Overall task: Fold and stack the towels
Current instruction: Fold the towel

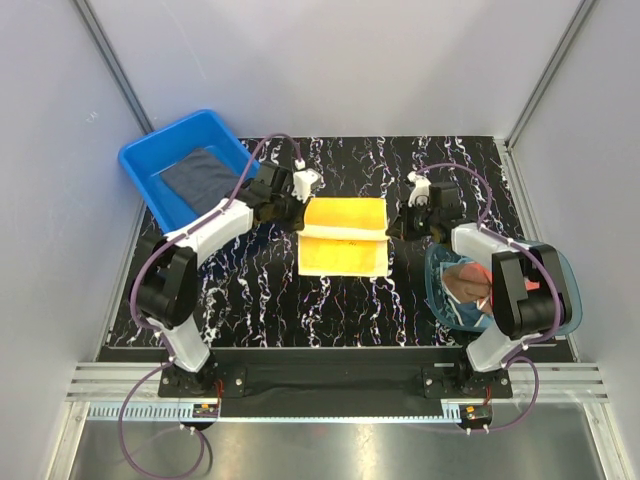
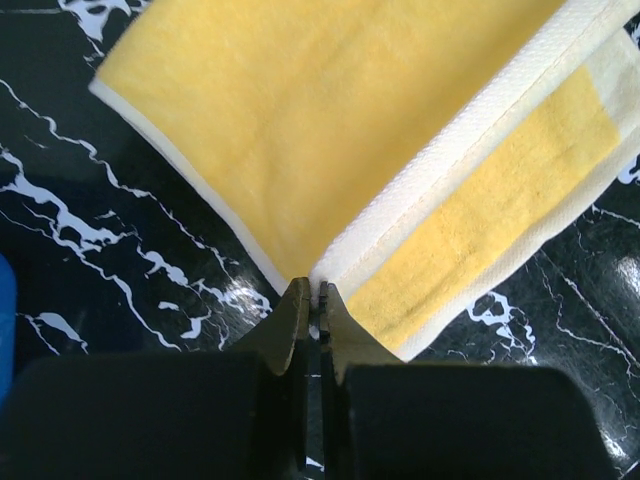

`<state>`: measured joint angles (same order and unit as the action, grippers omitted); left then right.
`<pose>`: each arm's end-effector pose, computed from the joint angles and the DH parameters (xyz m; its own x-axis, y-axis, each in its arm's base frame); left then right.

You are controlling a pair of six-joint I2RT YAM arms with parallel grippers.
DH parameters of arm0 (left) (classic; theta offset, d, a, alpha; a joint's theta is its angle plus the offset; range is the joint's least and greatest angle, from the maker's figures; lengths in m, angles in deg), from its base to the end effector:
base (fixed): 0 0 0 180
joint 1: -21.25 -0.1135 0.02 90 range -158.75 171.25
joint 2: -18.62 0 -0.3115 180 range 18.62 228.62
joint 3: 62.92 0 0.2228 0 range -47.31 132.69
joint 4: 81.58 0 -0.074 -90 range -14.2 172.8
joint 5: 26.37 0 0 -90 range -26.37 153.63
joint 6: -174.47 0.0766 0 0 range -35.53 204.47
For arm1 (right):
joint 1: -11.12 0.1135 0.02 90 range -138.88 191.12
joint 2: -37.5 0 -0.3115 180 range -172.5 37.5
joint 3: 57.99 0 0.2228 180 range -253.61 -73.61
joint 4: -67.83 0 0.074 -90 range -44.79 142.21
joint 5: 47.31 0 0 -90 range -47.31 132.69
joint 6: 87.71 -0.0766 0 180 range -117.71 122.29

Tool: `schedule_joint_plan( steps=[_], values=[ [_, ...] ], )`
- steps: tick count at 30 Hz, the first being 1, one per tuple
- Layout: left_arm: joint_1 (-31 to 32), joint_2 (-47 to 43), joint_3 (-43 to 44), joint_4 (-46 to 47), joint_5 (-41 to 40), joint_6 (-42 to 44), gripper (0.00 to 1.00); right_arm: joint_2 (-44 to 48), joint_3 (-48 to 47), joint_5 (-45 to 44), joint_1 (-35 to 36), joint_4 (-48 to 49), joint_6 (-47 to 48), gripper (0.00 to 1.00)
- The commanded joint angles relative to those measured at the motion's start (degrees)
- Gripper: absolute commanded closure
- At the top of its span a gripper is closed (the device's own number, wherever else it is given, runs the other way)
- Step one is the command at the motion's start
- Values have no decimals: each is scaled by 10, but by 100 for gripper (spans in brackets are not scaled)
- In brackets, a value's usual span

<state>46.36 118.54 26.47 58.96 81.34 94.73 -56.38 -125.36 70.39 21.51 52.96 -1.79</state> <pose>0.3407 -0.1854 0.2671 -0.5789 0.4587 -0.6741 0.6956 0.7092 -0.1148 0.3348 0.0976 0.2311 -0.6843 -0.0614 -0.7266 -0.4552 0.8144 0.3599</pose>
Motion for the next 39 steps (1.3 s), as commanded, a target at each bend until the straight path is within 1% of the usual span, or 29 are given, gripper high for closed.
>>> schedule_joint_plan(
  steps=[1, 7, 10, 12, 13, 14, 15, 16, 18, 19, 22, 23, 24, 25, 26, 27, 28, 29, 30, 34, 39],
  values=[
    [6, -48, -22, 38, -16, -10, 100, 48, 11, 2, 2, 33, -11, 100],
    [20, -53, -40, 9, -19, -11, 100, 71, 37, 0, 2, 24, -20, 100],
    [20, -56, -58, -3, -21, -14, 94, 69, 49, 19, 6, 10, -35, 93],
    [20, -60, -70, -10, -26, -17, 89, 64, 53, 17, 12, -5, -47, 80],
    [20, -63, -74, -17, -22, -21, 89, 62, 53, 10, 27, -44, -51, 73],
    [21, -67, -76, -23, -22, -24, 88, 67, 56, -10, 35, -48, -56, 71],
    [26, -75, -77, -30, -24, -31, 82, 76, 66, 1, 43, -45, -91, 68],
    [28, -80, -79, -46, -26, -38, 77, 94, 72, 10, 56, -58, -100, 67],
    [30, -94, -84, -56, -31, -55, 66, 113, 69, 0, 72, -84, -109, 65],
    [31, -110, -93, -56, -34, -63, 58, 127, 66, -9, 80, -118, -109, 63],
    [33, -117, -92, -60, -50, -103, 52, 136, 37, -60, 81, -186, -124, 60],
    [33, -118, -94, -59, -52, -130, 52, 136, 24, -91, 80, -196, -139, 59],
    [33, -119, -97, -55, -60, -148, 52, 133, 18, -99, 81, -202, -164, 59],
    [33, -122, -102, -43, -60, -185, 52, 120, 12, -104, 81, -210, -175, 59],
    [33, -127, -115, -37, -69, -208, 51, 110, -2, -127, 81, -218, -192, 59],
    [33, -126, -119, -34, -99, -255, 50, 99, -10, -141, 83, -230, -225, 59],
    [33, -126, -124, -27, -101, -269, 49, 75, -18, -156, 86, -259, -240, 60],
    [33, -119, -129, -24, -102, -283, 49, 63, -34, -191, 89, -274, -256, 60],
    [33, -116, -137, -18, -109, -304, 49, 51, -41, -204, 94, -286, -284, 61],
    [33, -97, -167, 43, -109, -340, 49, 10, -55, -237, 100, -283, -314, 60],
    [33, -52, -169, 56, -116, -350, 53, -16, -71, -254, 103, -271, -320, 63]
  ],
)
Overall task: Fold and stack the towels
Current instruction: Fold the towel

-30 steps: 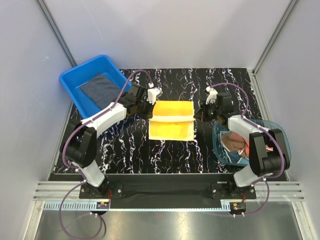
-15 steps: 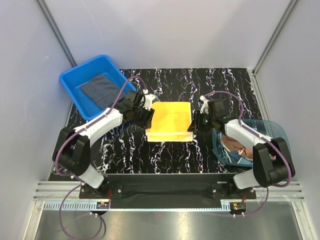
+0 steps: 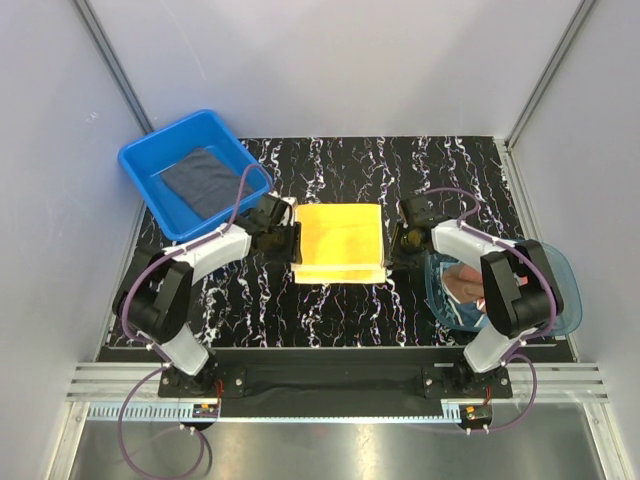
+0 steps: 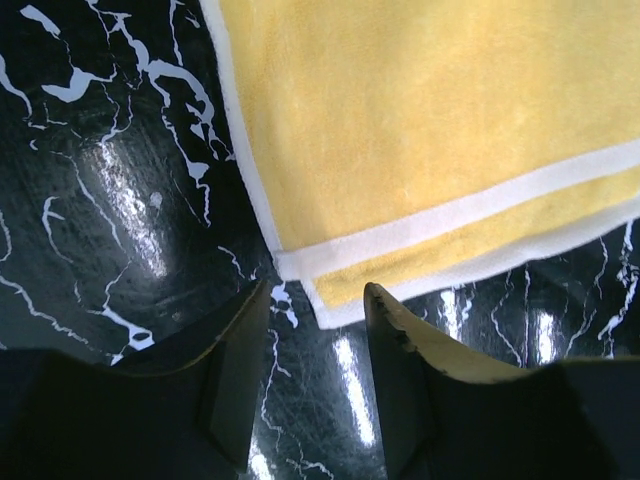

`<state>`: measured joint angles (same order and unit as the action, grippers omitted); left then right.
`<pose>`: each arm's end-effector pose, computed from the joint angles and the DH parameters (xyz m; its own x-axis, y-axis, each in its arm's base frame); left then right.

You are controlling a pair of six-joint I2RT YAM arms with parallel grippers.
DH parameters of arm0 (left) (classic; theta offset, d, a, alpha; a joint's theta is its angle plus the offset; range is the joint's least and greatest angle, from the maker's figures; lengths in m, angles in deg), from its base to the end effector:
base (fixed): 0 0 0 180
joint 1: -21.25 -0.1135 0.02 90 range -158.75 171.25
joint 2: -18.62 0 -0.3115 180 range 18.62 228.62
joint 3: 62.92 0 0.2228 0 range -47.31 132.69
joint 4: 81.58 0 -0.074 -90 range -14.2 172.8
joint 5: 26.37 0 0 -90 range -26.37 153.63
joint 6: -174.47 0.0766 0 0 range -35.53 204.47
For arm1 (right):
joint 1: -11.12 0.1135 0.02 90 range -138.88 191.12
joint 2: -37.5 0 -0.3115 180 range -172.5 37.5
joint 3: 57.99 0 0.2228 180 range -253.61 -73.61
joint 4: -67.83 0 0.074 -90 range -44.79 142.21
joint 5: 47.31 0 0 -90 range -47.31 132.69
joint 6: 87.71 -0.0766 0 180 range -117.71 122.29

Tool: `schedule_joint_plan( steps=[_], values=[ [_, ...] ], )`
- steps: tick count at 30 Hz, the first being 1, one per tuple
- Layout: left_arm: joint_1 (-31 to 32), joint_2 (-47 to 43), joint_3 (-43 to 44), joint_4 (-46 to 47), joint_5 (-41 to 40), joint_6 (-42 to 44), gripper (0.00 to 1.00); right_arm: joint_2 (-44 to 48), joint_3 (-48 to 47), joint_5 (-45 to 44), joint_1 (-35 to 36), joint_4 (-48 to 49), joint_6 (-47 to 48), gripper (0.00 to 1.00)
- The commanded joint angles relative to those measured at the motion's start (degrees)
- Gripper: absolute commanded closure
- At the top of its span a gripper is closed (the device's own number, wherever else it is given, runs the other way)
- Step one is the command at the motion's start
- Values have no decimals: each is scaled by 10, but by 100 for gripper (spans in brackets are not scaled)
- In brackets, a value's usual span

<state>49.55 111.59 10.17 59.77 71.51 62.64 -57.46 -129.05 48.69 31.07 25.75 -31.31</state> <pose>0.2802 -0.1628 0.2210 -0.8952 0.0637 -0.4411 0.2152 0.9285 -0.3027 0.2903 0.1139 0.1964 -0.9251 0.2497 -0.2862 0.1592 0.9390 0.3048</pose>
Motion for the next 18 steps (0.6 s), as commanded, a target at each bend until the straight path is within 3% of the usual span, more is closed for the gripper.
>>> schedule_joint_plan(
  steps=[1, 18],
  values=[
    [1, 23, -8, 53, -16, -30, 54, -13, -41, -41, 8, 3, -24, 63],
    [1, 20, -25, 62, -37, -32, 55, -71, -69, -56, 34, 15, -30, 68]
  ],
)
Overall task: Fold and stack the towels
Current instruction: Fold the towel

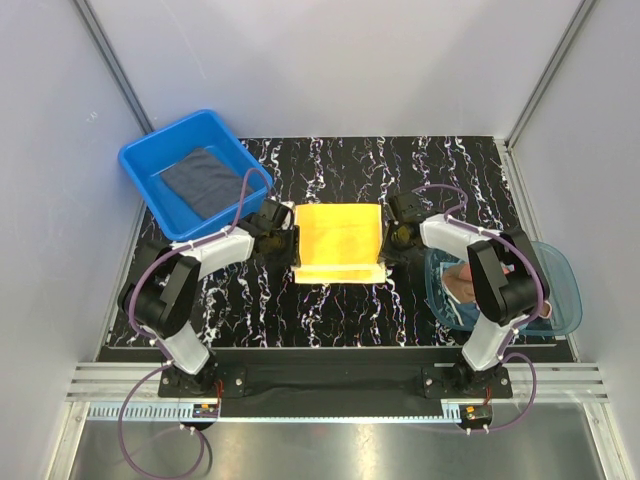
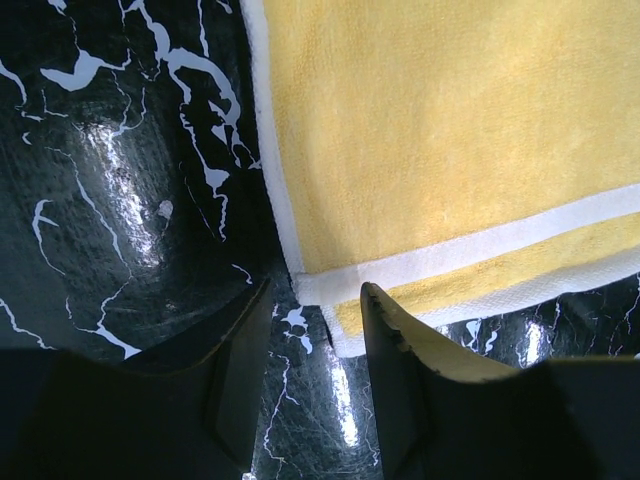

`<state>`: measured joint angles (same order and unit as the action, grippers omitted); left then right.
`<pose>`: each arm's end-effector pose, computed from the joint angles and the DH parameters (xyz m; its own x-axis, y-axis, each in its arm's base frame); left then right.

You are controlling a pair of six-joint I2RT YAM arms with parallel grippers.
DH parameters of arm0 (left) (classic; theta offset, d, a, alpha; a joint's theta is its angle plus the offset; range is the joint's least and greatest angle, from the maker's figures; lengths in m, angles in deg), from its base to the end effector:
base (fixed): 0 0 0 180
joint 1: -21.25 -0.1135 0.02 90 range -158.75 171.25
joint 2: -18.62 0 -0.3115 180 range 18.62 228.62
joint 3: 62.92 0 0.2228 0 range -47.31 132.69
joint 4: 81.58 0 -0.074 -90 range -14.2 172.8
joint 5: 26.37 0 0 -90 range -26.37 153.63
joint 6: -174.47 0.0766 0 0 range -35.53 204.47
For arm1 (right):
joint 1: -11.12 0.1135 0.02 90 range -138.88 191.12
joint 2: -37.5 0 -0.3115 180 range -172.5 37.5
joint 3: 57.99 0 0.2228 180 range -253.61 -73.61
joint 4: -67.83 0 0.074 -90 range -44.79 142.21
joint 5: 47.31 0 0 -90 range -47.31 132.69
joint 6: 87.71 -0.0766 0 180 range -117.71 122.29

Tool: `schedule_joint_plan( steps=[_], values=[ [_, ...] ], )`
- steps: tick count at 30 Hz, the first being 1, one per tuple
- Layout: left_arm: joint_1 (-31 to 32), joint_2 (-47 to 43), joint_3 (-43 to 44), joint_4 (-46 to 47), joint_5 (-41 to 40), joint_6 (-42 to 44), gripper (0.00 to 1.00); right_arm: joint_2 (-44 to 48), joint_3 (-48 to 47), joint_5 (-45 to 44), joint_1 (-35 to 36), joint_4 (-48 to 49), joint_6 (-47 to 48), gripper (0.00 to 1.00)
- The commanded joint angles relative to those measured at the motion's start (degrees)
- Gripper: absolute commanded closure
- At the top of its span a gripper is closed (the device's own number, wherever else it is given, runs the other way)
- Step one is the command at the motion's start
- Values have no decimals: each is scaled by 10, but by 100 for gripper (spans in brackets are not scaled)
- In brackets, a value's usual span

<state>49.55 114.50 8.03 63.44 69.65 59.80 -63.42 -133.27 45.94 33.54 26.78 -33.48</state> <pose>0.2861 -0.1632 0.1995 -0.9084 0.0177 -0.4177 0.1525 0.9443 -0.2917 0.3121 0.1335 0.1848 -0.9235 0.2503 -0.2906 0.1705 0.9466 0.2735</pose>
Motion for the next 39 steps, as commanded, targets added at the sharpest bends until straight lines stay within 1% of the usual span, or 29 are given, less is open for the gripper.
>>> schedule_joint_plan(
  steps=[1, 6, 9, 10, 12, 13, 15, 16, 25, 31, 39],
  values=[
    [1, -9, -9, 27, -19, -5, 55, -12, -25, -29, 11, 8, -5, 68],
    [1, -10, -22, 42, -10, -13, 55, -19, -22, -46, 13, 4, -2, 71],
    [1, -3, -20, 38, -13, -14, 59, -15, -26, -55, 17, -5, -2, 72],
    [0, -3, -18, 36, -14, -14, 62, -12, -30, -62, 18, -9, -2, 72],
    [0, -3, -17, 36, -13, -14, 65, -9, -36, -65, 19, -21, 0, 71],
    [0, -3, -17, 36, -12, -15, 66, -5, -42, -67, 20, -24, 0, 68],
    [0, -2, -15, 33, -11, -14, 68, 2, -48, -69, 21, -30, 0, 67],
    [-1, 2, -15, 32, -11, -16, 72, 5, -52, -72, 23, -36, 0, 67],
    [0, 19, -11, 31, 1, -15, 85, 7, -59, -64, 34, -32, -3, 67],
    [0, 23, -2, 26, 4, -11, 100, -9, -51, -54, 38, -17, -4, 68],
    [0, 26, 5, 22, 16, -10, 100, -26, -54, -66, 40, -23, -4, 69]
  ],
)
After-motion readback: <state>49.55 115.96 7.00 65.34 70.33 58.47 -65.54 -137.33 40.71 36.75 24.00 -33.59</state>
